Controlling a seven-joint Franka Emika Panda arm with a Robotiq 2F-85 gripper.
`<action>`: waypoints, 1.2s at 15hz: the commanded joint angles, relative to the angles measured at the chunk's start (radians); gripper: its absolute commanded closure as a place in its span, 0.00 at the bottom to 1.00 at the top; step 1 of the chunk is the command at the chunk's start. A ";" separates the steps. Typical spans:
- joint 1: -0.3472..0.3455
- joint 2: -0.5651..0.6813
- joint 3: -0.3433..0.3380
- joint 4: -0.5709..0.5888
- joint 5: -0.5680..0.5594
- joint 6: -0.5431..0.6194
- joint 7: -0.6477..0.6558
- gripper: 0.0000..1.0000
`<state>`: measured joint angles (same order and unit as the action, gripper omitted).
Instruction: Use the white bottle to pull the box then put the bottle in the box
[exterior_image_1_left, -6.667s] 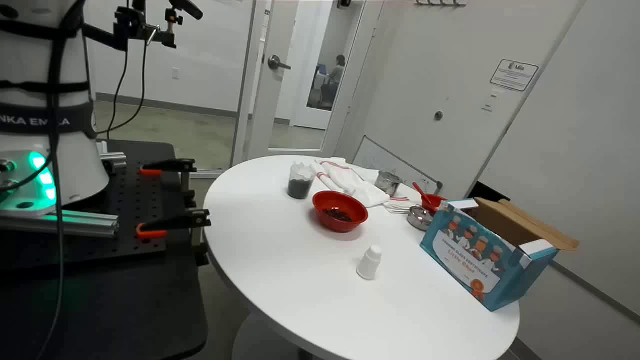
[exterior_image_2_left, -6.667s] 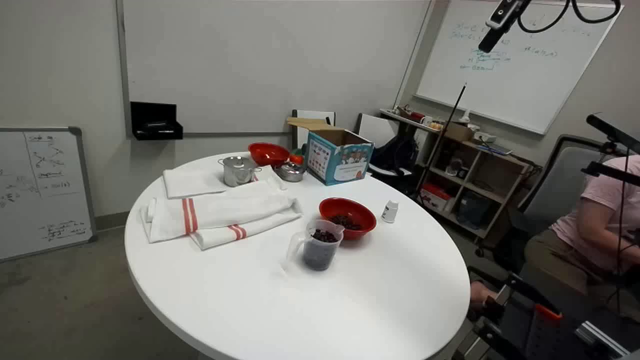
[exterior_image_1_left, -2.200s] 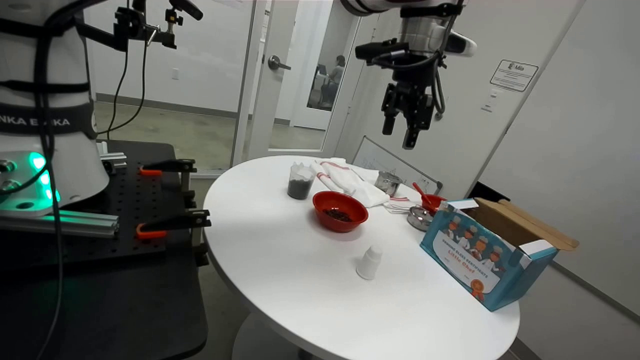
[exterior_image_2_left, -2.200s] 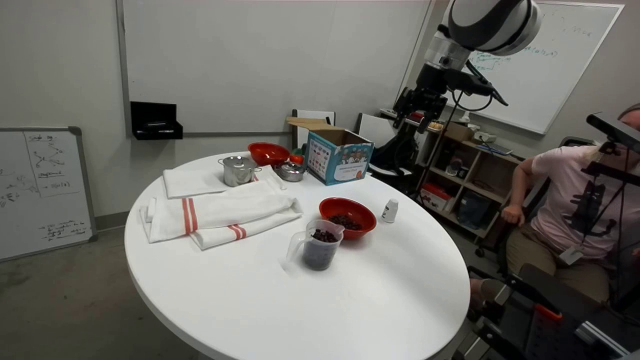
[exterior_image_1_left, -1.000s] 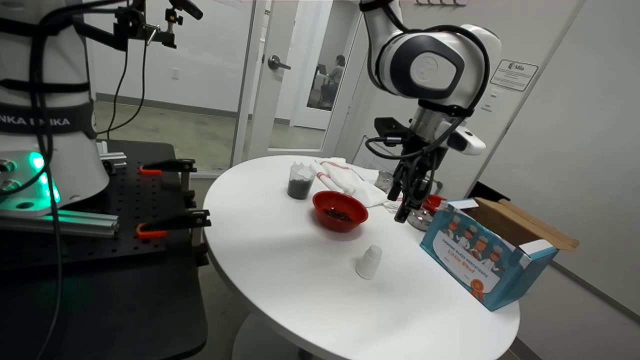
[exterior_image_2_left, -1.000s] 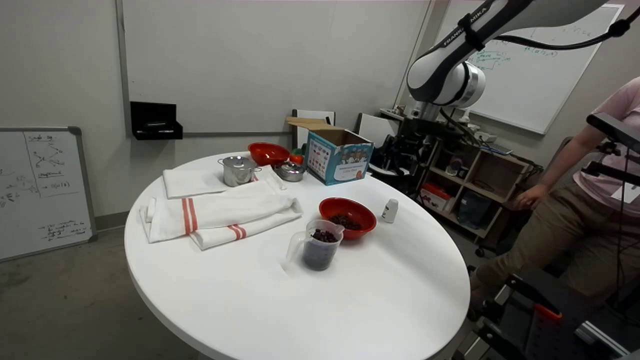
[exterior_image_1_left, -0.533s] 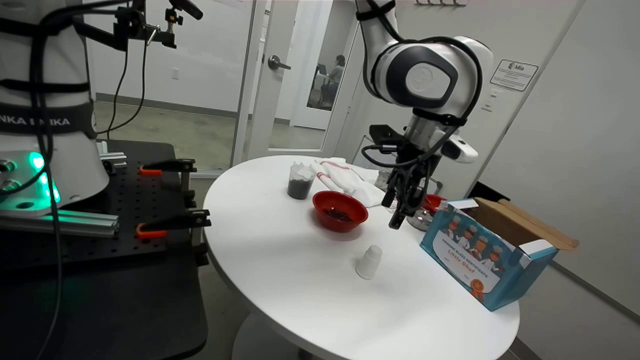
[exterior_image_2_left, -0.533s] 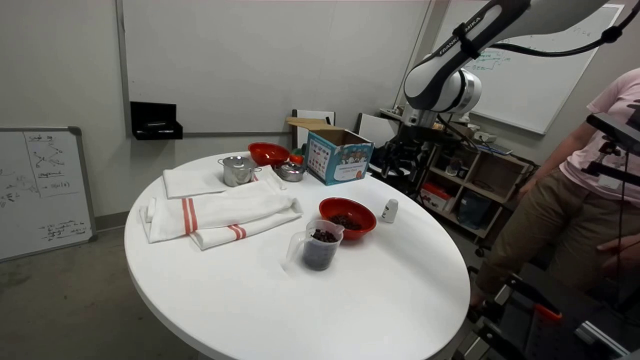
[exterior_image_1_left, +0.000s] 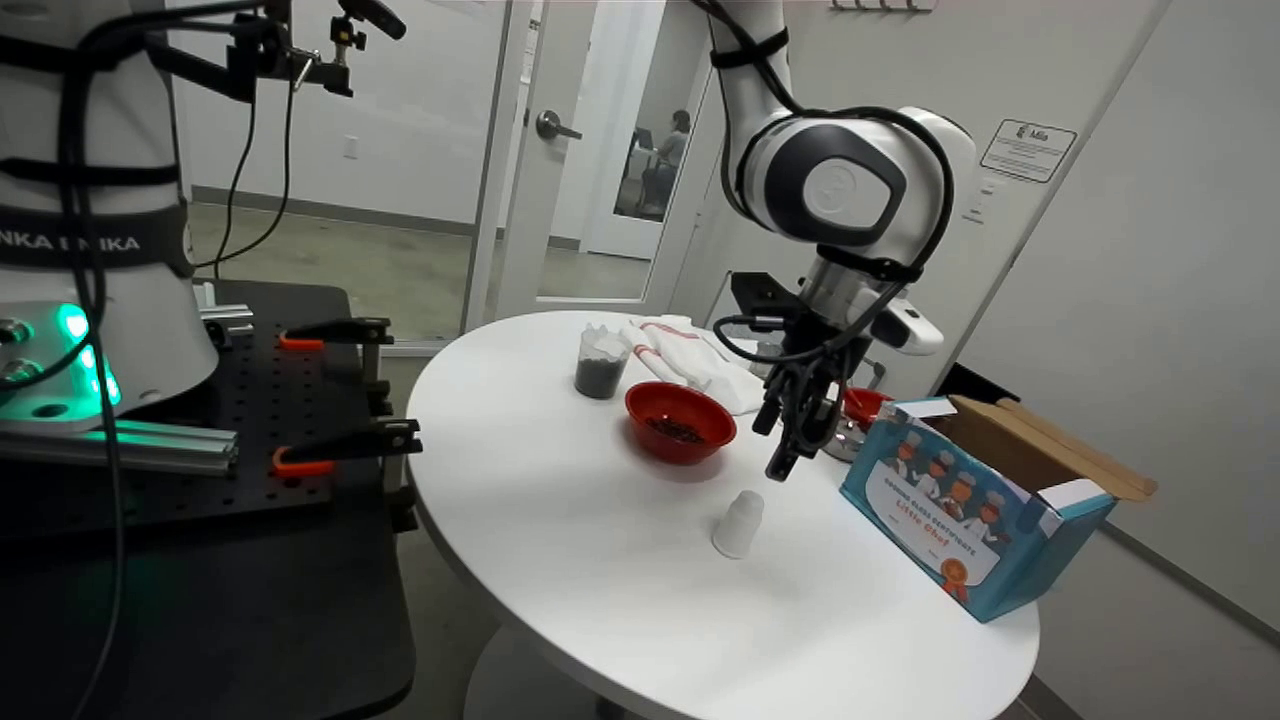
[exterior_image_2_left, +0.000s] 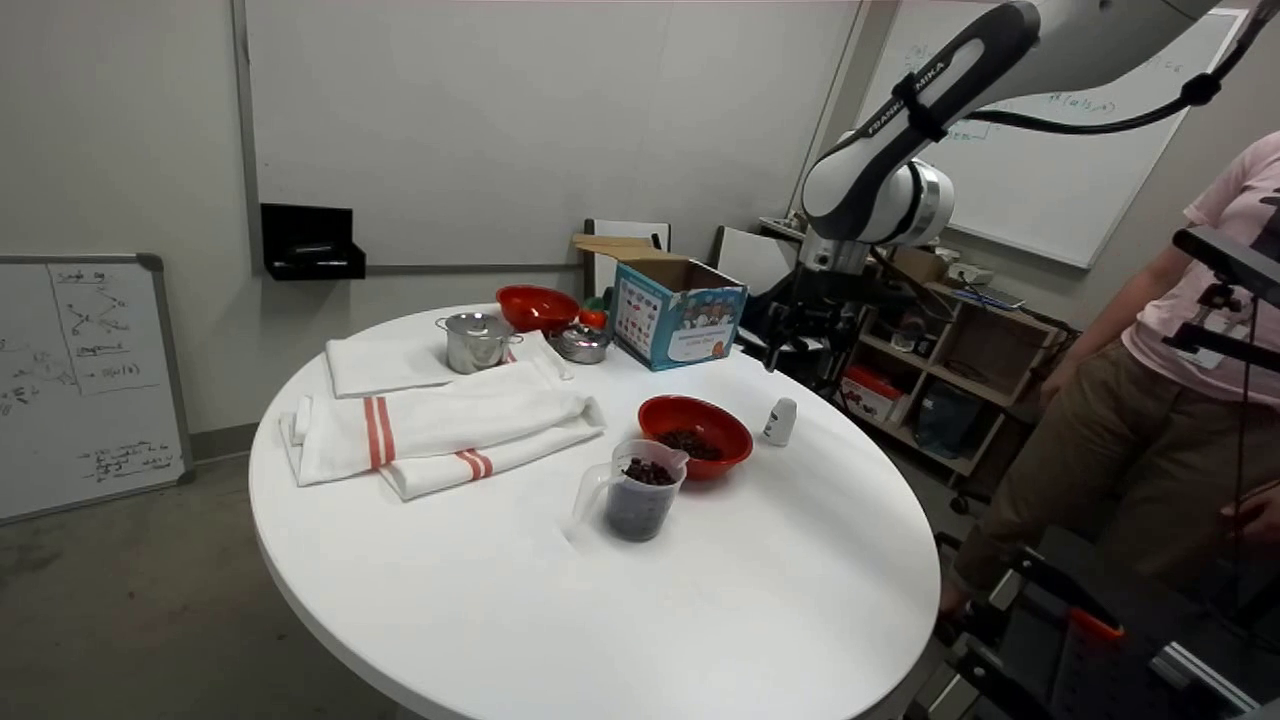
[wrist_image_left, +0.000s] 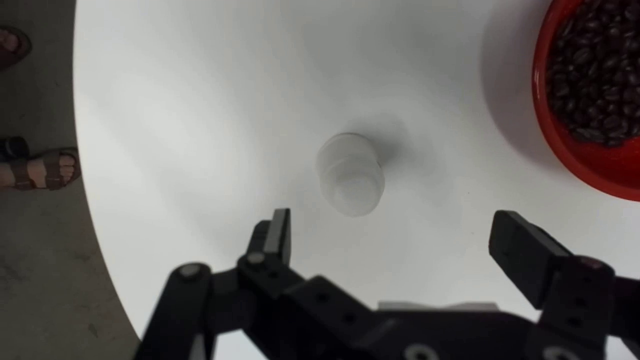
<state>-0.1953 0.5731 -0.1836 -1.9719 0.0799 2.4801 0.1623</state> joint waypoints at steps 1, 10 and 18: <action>-0.029 0.053 0.011 0.049 0.027 -0.014 -0.018 0.00; -0.057 0.102 0.031 0.073 0.043 -0.039 -0.044 0.00; -0.076 0.103 0.057 0.084 0.048 -0.045 -0.117 0.71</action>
<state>-0.2543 0.6659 -0.1425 -1.9160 0.1091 2.4495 0.0938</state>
